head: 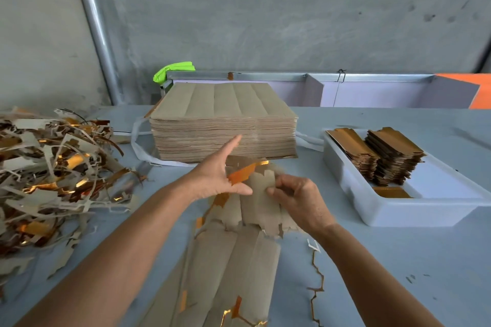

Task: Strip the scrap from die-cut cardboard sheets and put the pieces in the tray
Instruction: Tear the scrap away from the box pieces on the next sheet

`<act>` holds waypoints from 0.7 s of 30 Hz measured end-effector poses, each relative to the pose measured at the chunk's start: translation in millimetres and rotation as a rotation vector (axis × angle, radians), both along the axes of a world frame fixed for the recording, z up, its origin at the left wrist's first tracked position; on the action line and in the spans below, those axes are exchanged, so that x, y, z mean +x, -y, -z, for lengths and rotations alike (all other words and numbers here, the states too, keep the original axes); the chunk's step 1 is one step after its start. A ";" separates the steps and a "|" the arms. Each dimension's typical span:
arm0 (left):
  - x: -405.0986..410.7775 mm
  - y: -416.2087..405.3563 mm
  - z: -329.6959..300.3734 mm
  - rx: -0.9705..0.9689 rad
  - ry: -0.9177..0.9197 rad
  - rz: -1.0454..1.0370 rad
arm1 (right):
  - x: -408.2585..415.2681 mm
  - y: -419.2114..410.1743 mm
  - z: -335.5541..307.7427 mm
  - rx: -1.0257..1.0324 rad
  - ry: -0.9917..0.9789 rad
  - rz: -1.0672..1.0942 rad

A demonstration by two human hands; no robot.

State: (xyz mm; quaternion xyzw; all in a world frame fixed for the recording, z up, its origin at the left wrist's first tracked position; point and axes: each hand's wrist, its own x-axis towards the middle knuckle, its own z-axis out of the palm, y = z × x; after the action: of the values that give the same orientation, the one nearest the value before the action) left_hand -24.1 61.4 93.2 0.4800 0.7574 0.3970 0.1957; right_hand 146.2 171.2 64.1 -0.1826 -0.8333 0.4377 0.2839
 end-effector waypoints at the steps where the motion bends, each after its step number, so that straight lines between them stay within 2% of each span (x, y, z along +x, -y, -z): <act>1: -0.9 -2.0 -3.6 -0.031 -0.015 -0.003 | -0.1 1.7 -3.8 0.059 0.001 -0.014; 4: -7.4 -0.2 -9.8 -0.071 -0.140 -0.109 | -1.9 2.6 -8.8 0.094 -0.034 0.067; 6: -12.3 6.0 -12.7 -0.041 -0.250 -0.172 | -2.6 -1.2 -7.0 -0.113 -0.093 0.179; 10: -25.4 22.3 -14.9 0.075 -0.177 -0.226 | 1.8 -14.1 -2.3 -0.602 -0.198 0.385; 13: -30.8 30.5 -18.1 0.055 -0.224 -0.215 | 8.2 -22.0 -1.4 -0.812 -0.276 0.479; 18: -27.1 31.4 -5.7 0.013 -0.486 -0.148 | 13.5 -25.7 -3.1 -0.926 -0.384 0.523; 21: -26.0 29.8 -1.6 -0.107 -0.569 -0.174 | 16.4 -29.5 -5.1 -0.936 -0.458 0.538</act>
State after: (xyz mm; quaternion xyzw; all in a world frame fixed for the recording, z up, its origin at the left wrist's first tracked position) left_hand -50.0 31.6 94.8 0.4943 0.8399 0.2214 -0.0343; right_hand 162.6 200.7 69.2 -0.3944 -0.3931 0.7000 0.4471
